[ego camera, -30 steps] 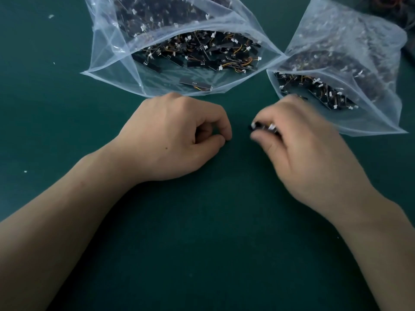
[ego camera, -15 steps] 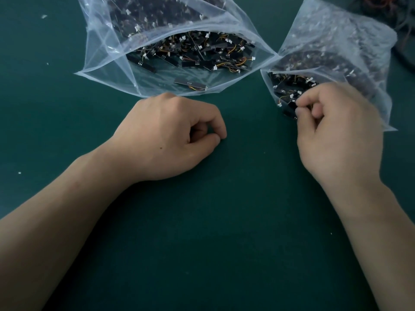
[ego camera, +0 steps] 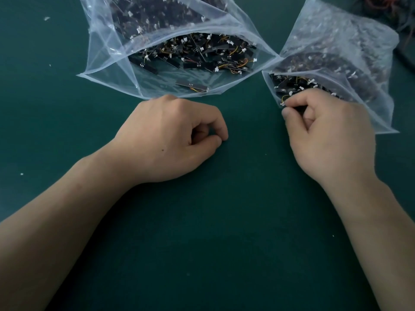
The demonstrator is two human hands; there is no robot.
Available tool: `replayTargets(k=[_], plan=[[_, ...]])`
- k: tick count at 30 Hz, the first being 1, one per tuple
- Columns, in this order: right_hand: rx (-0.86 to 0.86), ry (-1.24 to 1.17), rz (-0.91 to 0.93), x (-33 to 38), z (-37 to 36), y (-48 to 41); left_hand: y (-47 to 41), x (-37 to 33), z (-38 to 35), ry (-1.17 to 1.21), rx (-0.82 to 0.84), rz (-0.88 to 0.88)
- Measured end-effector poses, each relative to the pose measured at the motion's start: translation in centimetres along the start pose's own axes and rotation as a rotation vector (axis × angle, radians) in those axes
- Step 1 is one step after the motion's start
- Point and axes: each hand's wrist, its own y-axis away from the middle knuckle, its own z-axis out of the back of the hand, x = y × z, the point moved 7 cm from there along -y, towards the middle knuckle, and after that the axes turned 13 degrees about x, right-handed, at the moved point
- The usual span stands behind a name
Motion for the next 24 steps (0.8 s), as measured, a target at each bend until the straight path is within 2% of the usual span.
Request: replayTargets(k=[6,10,18,21,24], plan=[[-0.062,0.035,-0.107,-1.0,0.8,-0.4,0.0,0.0,0.0,-0.011,-0.005,0.0],[-0.069,0.051,-0.076,-0.8,0.8,-0.4,0.0,0.0,0.0,-0.008,-0.004,-0.003],[0.117,0.162,-0.156,-1.0,-0.6,-0.3,0.0,0.0,0.1,-0.004,-0.015,-0.005],[0.112,0.131,-0.121,-1.1,-0.7,-0.2,0.0,0.1,0.1,-0.004,-0.011,-0.003],[0.006,0.008,-0.011,-0.4,0.2,0.2,0.0,0.1,0.1,0.003,-0.006,-0.008]])
